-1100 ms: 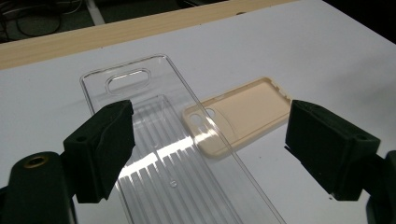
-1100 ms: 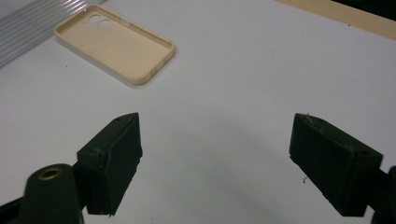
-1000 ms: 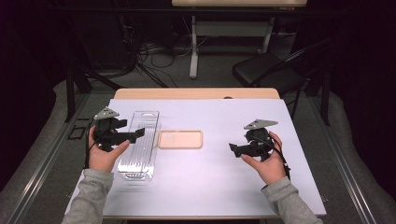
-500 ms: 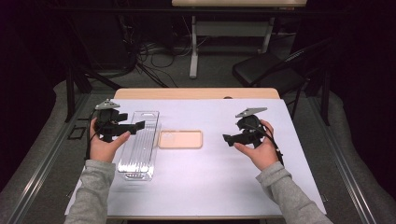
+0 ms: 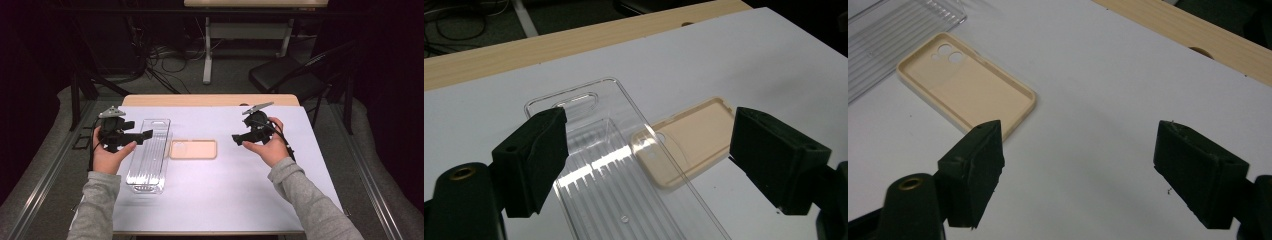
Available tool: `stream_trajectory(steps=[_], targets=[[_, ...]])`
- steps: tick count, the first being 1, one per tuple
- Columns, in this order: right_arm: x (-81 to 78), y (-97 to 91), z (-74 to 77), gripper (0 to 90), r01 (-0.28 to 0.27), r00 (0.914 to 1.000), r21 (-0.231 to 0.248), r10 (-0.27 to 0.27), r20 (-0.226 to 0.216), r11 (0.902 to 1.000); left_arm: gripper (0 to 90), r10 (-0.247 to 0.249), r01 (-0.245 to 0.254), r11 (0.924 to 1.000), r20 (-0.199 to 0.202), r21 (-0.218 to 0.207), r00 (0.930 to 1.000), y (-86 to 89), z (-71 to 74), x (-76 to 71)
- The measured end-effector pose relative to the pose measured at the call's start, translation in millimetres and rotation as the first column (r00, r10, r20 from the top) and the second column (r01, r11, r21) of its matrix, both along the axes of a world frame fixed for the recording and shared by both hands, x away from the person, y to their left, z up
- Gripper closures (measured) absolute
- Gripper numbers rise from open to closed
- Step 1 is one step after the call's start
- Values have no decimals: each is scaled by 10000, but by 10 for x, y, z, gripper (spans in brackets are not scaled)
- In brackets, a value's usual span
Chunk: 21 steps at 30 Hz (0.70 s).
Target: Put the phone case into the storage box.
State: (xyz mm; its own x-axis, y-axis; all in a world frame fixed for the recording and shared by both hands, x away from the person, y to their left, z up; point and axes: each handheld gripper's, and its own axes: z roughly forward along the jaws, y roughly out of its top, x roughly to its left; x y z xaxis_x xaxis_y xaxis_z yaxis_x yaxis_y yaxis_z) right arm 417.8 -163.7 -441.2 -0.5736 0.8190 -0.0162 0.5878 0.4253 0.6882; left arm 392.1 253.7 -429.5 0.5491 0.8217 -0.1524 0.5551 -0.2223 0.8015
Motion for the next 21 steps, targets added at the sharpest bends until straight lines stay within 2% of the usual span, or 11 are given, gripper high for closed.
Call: stream_trajectory(steps=[3,9,14,21], targets=[[61,51,-7,197,-63,9999,93,64,-105,9999,158,-37,37,10000,18,12,10000,-9,3,-13],[183,146,-50,201,-222,9995,-142,218,-243,9997,158,-191,191,9998,30,98,9998,-61,-3,-25],[256,202,-97,244,-253,9996,-356,257,118,9990,159,-230,230,9995,-19,206,9997,-74,-23,-18],[387,276,-156,271,-523,9979,-517,502,-406,9973,159,-159,159,9998,-25,154,9999,-57,-32,-19]])
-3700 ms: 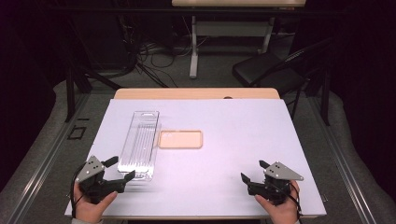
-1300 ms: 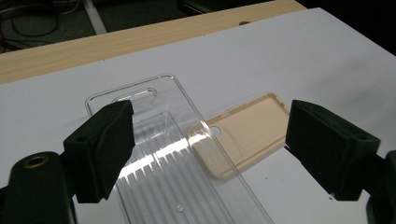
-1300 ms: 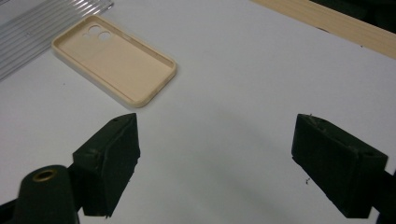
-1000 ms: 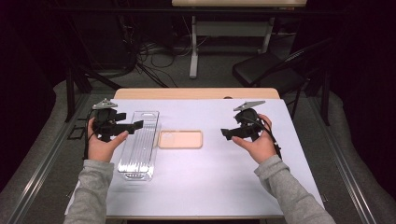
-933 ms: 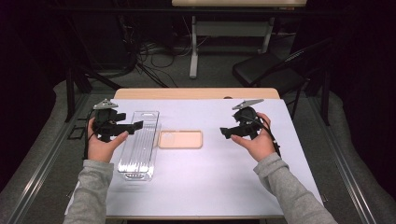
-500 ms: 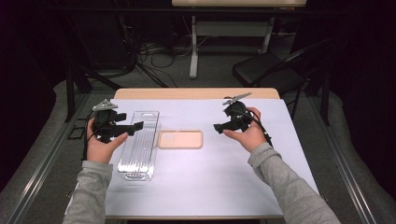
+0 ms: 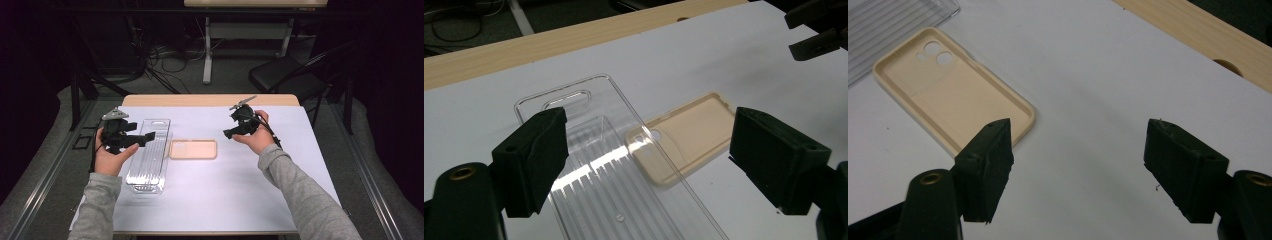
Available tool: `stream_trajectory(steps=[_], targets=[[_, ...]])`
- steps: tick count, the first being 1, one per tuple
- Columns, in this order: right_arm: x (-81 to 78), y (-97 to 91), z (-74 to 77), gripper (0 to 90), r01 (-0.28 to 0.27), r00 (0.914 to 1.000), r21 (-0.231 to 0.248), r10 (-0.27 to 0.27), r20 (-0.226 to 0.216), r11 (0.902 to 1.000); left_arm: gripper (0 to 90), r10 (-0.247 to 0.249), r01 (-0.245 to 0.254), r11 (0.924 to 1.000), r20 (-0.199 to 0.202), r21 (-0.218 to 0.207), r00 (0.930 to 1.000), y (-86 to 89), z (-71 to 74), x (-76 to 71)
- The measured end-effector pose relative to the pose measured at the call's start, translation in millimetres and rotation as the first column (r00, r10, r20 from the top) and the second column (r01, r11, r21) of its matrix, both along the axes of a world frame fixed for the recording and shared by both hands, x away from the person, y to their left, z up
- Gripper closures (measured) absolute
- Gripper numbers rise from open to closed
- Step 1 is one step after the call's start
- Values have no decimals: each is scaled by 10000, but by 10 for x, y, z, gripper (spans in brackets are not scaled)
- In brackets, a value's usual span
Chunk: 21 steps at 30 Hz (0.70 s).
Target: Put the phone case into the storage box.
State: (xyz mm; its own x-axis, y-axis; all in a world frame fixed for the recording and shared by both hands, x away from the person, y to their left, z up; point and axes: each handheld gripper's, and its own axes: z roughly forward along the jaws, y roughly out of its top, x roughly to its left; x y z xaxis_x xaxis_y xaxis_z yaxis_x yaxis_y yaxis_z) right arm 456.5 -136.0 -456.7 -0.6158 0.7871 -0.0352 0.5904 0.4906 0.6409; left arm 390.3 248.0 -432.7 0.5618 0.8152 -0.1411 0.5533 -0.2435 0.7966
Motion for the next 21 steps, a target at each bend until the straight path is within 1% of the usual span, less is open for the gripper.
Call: stream_trajectory(steps=[4,7,9,10,11,12,13,15,17,20,21], targets=[[55,72,-40,272,-246,9992,-230,238,-329,9994,158,3,-3,10000,-9,-7,10000,11,-8,6],[90,146,-62,271,-443,9984,-261,433,-372,9987,158,16,-16,10000,-32,-6,10000,13,-12,9],[118,192,-78,268,-467,9983,-288,456,-368,9985,159,42,-42,10000,-37,-11,10000,18,-13,9],[135,212,-97,252,-485,9981,-296,473,-392,9984,158,39,-39,10000,-86,-26,10000,25,-12,8],[151,231,-116,233,-538,9976,-413,519,-460,9977,159,27,-27,10000,-73,-20,10000,32,-11,10],[166,248,-127,222,-628,9967,-694,589,-566,9956,159,65,-65,10000,-79,-50,9999,35,-12,7],[179,269,-149,221,-657,9967,-781,616,-533,9948,159,74,-75,9999,-80,-79,9999,37,-13,6],[209,300,-166,222,-814,9951,-918,757,-634,9924,159,88,-89,9999,-81,-65,9999,43,-19,7],[239,330,-184,237,-875,9946,-977,815,-641,9914,159,84,-84,10000,-115,-24,9999,46,-21,9],[287,362,-213,295,-973,9926,-1000,892,-826,9902,159,112,-113,9999,-123,-49,9999,48,-22,7],[305,372,-223,306,-1089,9915,-1091,1001,-831,9880,159,121,-122,9999,-113,-41,9999,51,-20,4]])
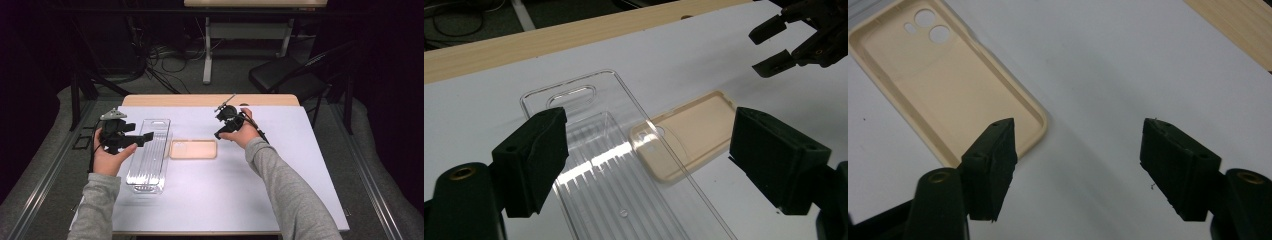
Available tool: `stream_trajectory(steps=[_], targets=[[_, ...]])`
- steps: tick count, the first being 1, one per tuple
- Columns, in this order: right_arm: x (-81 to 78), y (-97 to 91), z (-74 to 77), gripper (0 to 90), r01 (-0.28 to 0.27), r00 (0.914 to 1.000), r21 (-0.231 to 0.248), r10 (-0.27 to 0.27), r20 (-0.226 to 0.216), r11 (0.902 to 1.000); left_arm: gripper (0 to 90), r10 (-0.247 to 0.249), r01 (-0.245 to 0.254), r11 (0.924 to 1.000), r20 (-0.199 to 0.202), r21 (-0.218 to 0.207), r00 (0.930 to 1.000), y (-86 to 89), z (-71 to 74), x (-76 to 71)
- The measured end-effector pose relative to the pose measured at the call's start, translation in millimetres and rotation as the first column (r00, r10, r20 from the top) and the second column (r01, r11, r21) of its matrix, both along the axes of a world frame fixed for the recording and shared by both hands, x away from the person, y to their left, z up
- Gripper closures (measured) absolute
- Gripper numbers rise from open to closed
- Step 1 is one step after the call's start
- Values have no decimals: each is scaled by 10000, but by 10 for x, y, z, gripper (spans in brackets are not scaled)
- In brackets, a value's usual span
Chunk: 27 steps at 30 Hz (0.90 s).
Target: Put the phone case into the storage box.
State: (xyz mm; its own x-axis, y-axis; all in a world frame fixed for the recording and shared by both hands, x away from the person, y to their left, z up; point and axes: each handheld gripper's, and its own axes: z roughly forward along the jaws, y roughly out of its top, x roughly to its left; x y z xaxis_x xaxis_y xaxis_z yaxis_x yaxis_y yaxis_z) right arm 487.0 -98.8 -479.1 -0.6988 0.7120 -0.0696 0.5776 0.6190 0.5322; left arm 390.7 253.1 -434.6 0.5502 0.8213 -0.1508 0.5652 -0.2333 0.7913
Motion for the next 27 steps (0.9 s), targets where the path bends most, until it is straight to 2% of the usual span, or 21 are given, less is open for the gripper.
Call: stream_trajectory(steps=[9,10,14,18,21,26,27], targets=[[67,125,-10,406,-451,9990,-85,451,-67,9989,159,39,-39,10000,-12,7,10000,23,5,-3],[74,154,-7,435,-715,9974,-462,713,-57,9964,159,43,-43,10000,-14,12,10000,27,4,-5],[66,209,20,461,-1234,9920,-1024,1255,145,9871,159,69,-69,10000,-9,21,10000,28,-5,-6],[50,248,49,473,-1817,9804,-1709,1920,454,9684,159,81,-81,10000,-11,20,10000,28,-6,-5],[37,276,62,487,-2218,9688,-2429,2417,552,9444,159,84,-84,10000,-1,42,10000,23,-3,-10],[28,296,69,514,-2645,9545,-3040,2935,534,9152,159,89,-89,10000,-3,41,10000,23,-2,-12],[34,295,73,528,-2780,9492,-3230,3104,523,9047,159,89,-89,10000,7,41,10000,24,-2,-12]])
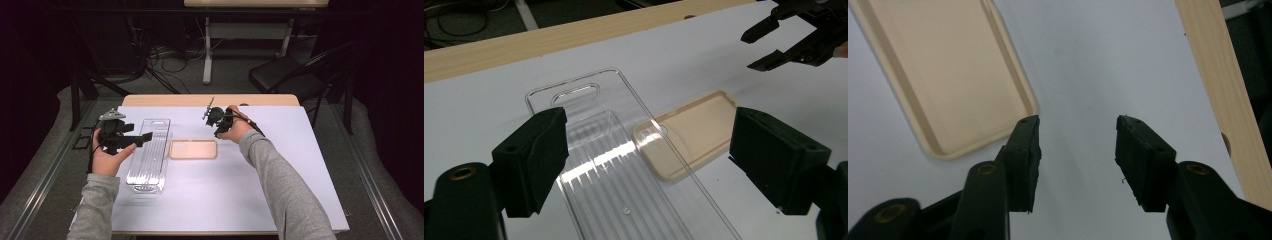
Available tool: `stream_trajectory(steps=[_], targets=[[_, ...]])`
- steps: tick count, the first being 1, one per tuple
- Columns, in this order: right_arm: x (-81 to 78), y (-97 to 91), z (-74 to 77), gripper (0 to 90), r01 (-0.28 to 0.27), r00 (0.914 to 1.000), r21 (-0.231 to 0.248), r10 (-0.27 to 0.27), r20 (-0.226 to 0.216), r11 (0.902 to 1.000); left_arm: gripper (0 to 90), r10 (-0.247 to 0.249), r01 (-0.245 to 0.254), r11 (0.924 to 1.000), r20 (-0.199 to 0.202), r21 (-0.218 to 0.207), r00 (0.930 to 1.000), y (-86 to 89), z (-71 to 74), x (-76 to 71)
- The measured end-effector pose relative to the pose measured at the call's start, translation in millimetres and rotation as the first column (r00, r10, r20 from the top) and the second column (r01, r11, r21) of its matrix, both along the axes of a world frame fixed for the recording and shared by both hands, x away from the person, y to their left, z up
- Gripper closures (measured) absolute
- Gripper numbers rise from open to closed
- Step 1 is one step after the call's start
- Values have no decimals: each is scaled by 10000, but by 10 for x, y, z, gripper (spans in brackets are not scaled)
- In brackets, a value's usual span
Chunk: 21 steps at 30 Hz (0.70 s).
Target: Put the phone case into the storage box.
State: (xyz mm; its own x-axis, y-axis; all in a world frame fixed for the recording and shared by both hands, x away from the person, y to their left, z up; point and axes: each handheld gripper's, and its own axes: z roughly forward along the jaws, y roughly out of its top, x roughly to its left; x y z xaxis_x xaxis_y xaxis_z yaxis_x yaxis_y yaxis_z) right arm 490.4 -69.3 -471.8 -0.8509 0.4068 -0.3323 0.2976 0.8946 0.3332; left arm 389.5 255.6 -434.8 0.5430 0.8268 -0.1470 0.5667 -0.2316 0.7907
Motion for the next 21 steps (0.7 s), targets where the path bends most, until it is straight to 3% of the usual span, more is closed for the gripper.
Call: stream_trajectory(steps=[10,16,18,21], targets=[[-10,50,20,576,-650,9976,-1022,670,168,9926,159,-43,44,10000,-60,43,10000,-10,-9,3],[4,94,33,605,-1071,9940,-1308,1092,89,9856,159,-11,11,10000,-70,23,10000,-11,-17,2],[6,114,29,604,-1197,9928,-1252,1190,-127,9849,159,12,-12,10000,-73,8,10000,-10,-19,1],[13,142,10,591,-1561,9877,-1189,1560,-100,9806,159,22,-22,10000,-104,44,9999,-5,-23,3]])
